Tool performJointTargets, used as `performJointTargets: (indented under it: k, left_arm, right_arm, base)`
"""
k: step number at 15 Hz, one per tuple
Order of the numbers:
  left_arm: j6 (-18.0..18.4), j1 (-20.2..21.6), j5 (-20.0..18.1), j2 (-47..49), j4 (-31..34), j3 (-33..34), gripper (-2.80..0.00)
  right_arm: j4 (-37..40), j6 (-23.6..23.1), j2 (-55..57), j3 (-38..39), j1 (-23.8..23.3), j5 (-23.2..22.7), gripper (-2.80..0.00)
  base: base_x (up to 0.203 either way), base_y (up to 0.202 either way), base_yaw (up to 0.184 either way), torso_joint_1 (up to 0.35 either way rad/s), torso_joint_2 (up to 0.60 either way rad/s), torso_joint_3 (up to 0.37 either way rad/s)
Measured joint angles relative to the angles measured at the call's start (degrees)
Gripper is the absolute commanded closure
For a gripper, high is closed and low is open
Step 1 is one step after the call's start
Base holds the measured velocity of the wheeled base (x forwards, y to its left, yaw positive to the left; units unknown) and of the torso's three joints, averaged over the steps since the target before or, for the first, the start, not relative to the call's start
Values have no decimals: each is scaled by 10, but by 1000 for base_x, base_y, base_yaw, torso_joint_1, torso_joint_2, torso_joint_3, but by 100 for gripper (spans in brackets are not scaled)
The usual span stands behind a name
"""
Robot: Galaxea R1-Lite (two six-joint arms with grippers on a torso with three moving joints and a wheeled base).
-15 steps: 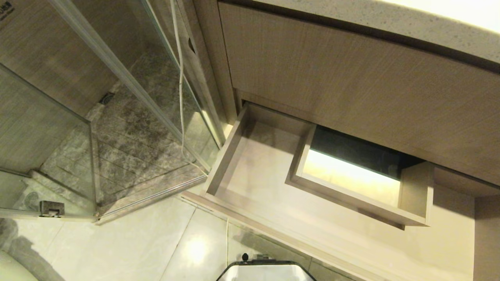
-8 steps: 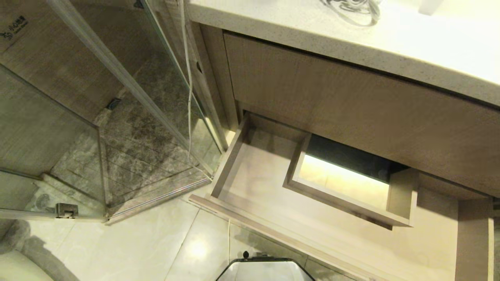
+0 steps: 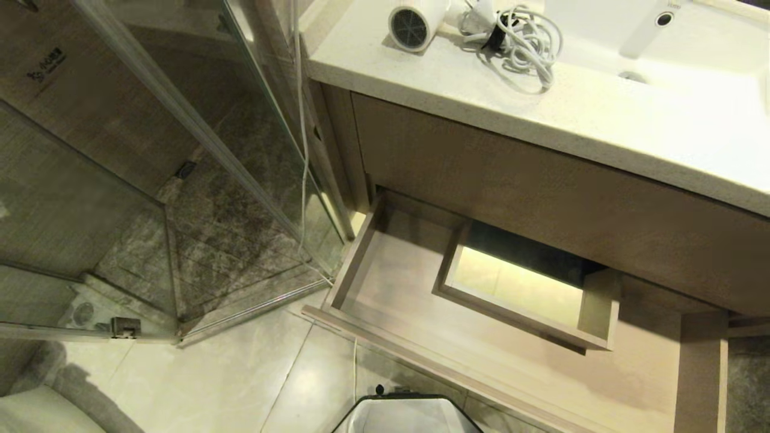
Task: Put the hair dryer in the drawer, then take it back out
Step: Pick up the hairdryer
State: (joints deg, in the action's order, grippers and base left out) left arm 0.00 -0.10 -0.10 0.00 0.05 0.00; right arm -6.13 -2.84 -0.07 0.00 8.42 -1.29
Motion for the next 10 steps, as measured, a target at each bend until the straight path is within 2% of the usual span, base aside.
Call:
performJointTargets:
  k: [10]
  left_arm:
    - [0,0,0,0,0,0,0]
  right_arm:
    - [1,-4,0,0,0,-1,0]
  base:
    - [0,0,0,173,-336,-165]
